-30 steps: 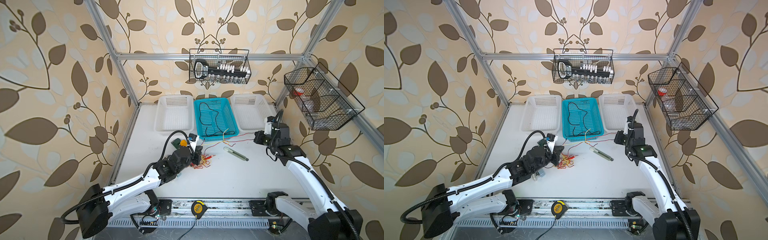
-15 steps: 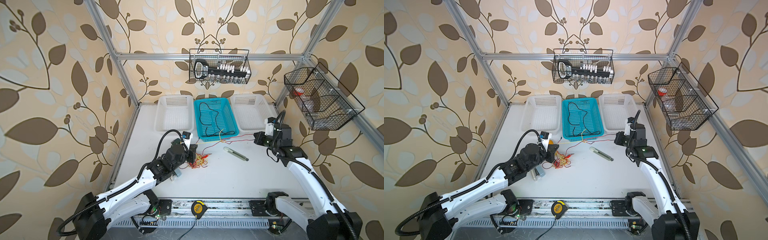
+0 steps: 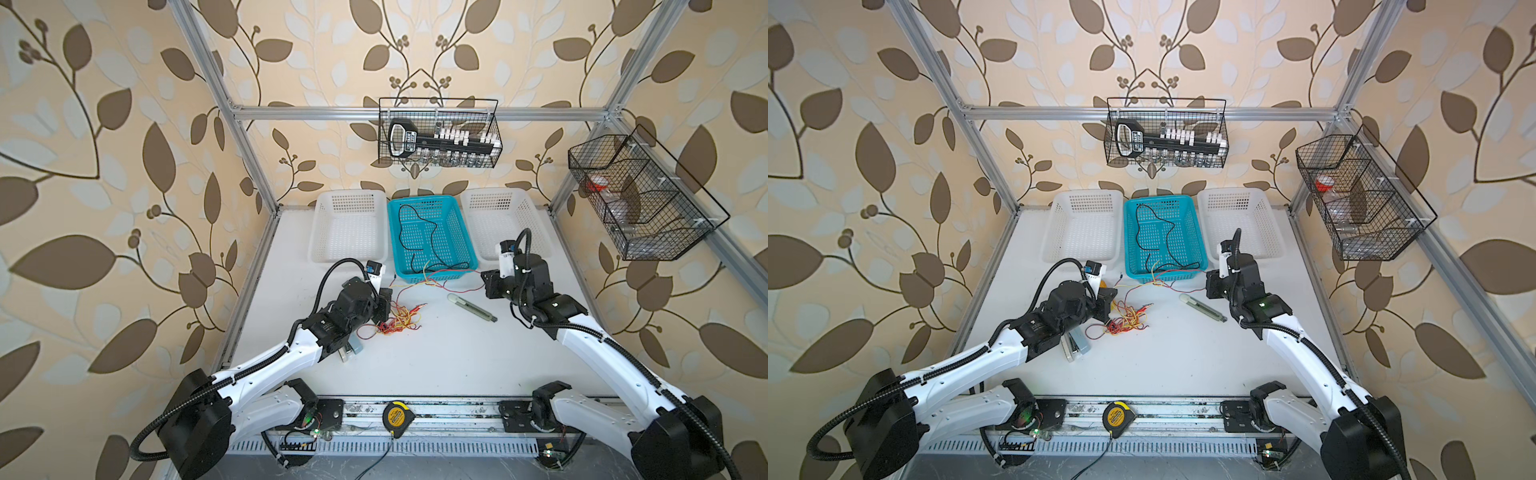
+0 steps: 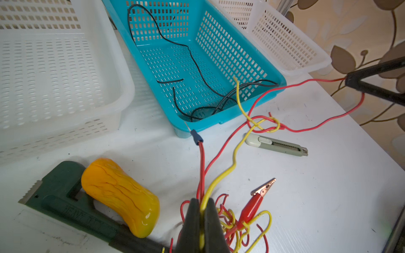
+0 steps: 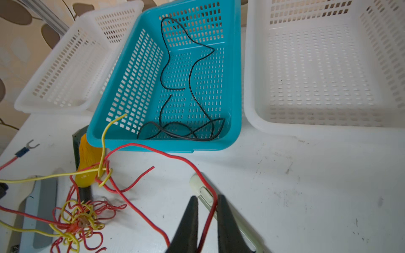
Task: Untangle the cables
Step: 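Move the right gripper toward the left gripper over the wire bundle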
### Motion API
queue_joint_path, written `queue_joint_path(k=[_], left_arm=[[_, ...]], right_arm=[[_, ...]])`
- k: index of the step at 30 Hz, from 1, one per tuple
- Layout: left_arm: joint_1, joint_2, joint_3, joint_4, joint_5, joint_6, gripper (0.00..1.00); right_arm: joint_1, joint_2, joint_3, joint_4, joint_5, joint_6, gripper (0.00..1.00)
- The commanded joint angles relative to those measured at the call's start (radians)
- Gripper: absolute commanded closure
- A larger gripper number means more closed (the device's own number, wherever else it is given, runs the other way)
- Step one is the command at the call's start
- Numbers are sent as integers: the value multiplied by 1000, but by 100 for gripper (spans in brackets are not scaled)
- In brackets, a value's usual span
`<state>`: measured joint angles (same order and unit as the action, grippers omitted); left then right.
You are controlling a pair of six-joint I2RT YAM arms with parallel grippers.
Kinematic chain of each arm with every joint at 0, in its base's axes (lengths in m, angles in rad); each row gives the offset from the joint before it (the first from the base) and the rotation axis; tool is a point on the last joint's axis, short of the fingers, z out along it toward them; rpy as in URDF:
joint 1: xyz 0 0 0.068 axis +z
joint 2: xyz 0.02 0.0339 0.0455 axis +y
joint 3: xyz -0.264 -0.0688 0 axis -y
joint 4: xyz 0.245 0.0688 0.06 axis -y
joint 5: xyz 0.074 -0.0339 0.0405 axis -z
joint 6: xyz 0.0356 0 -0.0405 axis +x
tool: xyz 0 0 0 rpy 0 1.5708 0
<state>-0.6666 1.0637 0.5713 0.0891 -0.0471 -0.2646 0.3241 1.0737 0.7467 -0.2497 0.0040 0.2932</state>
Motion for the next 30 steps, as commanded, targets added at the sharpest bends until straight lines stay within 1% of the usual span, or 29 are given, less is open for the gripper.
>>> queue_joint_path(k=[1, 5, 8, 11, 15, 22, 26, 30], left_arm=[[-4, 20, 40, 50, 45, 18, 100], [-14, 46, 54, 57, 62, 19, 100], [-22, 57, 63, 60, 75, 20, 100], [-30, 59, 67, 63, 89, 22, 100], [-37, 59, 77, 58, 102, 23, 100], [-43, 66, 98, 61, 117, 26, 100], [-46, 90, 120, 60, 144, 31, 100], [-50, 108, 150, 54, 175, 37, 100]], right_arm=[[19, 21, -19, 39, 3, -24, 74], [49, 47, -3, 40, -29, -49, 62], [88, 58, 10, 53, -74, -75, 57], [122, 72, 13, 89, -113, -88, 55], [160, 120, 24, 117, -125, -94, 54], [221, 244, 50, 193, -92, -51, 54], [275, 304, 77, 224, -42, -59, 53], [287, 363, 81, 255, 22, -62, 53]])
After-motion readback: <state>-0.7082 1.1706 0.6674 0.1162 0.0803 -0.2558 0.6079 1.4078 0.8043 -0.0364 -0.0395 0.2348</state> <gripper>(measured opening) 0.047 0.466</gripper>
